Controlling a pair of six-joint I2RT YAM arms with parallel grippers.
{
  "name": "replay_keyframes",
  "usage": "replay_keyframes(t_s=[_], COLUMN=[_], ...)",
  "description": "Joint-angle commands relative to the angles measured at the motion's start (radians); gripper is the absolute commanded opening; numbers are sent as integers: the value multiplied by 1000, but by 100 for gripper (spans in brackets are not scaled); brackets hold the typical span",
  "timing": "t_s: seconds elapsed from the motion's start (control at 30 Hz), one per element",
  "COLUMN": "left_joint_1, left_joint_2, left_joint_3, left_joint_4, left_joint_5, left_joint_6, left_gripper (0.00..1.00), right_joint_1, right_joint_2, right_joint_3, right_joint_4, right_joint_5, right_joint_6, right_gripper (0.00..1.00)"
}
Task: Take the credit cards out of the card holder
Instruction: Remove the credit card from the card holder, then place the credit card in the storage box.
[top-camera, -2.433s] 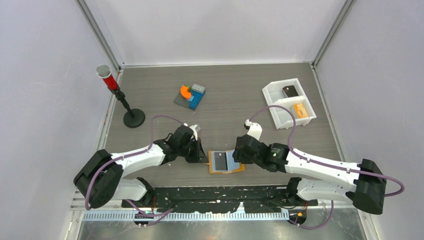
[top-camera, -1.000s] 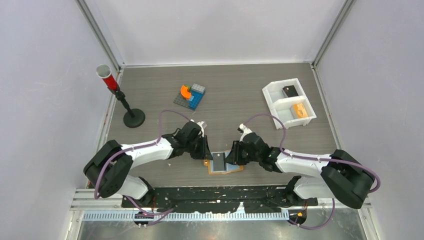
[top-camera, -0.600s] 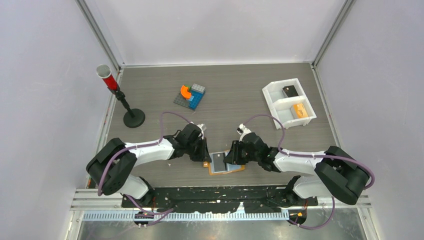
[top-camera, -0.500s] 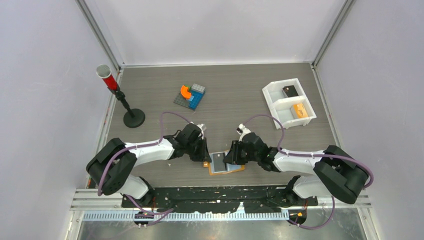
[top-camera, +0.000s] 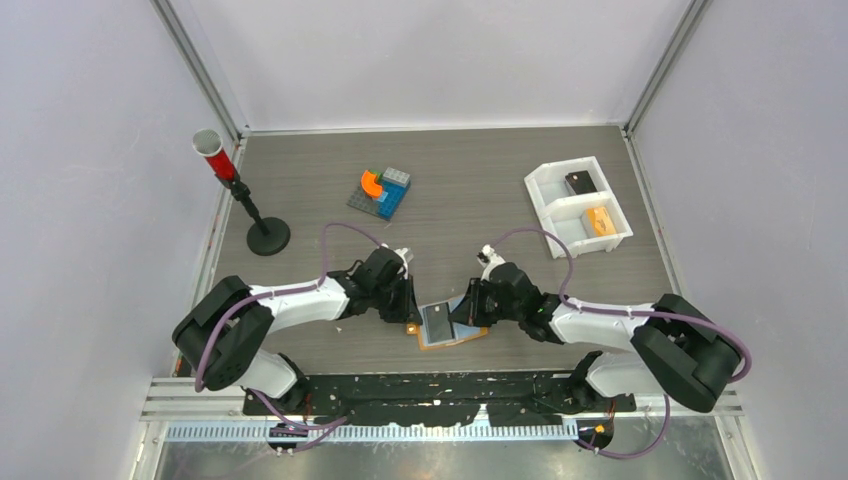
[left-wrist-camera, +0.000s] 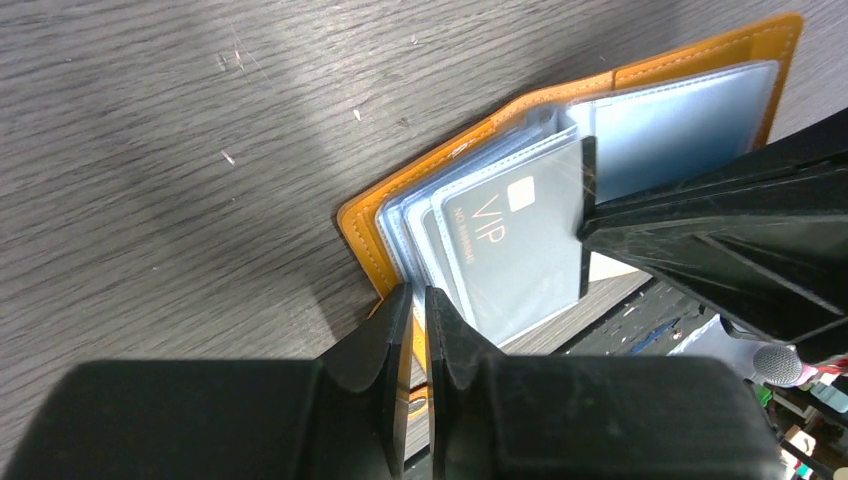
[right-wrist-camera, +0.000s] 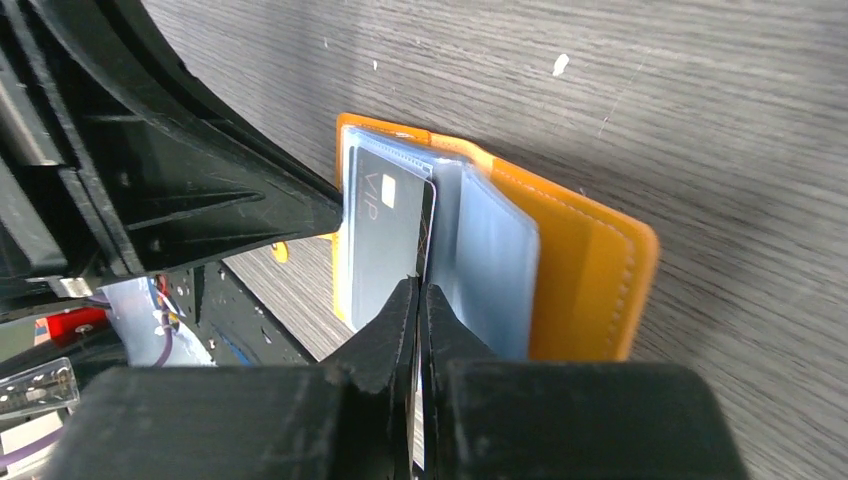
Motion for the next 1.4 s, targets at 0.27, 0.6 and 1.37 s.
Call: replay_keyframes(t_s=[0.27,0.6,1.37], left_joint_1=[-3,-3,5], left_joint_2=[12,-37,-479], left_joint_3=[22,48,151], left_joint_4=[-63,-80,-159], left_joint_5=[-90,-56,191], left_joint_6=[61,65,178], left_gripper=[12,17,69], right_joint_1=[-71,-113,-144], right_joint_2=[-185,-273,-458], right_joint_3=[-10,36,218], right_joint_4=[-124,-240,-361], right_joint_5=[-13,-49,-547], right_joint_6=[-59,-103,-292], right_gripper=[5,5,5])
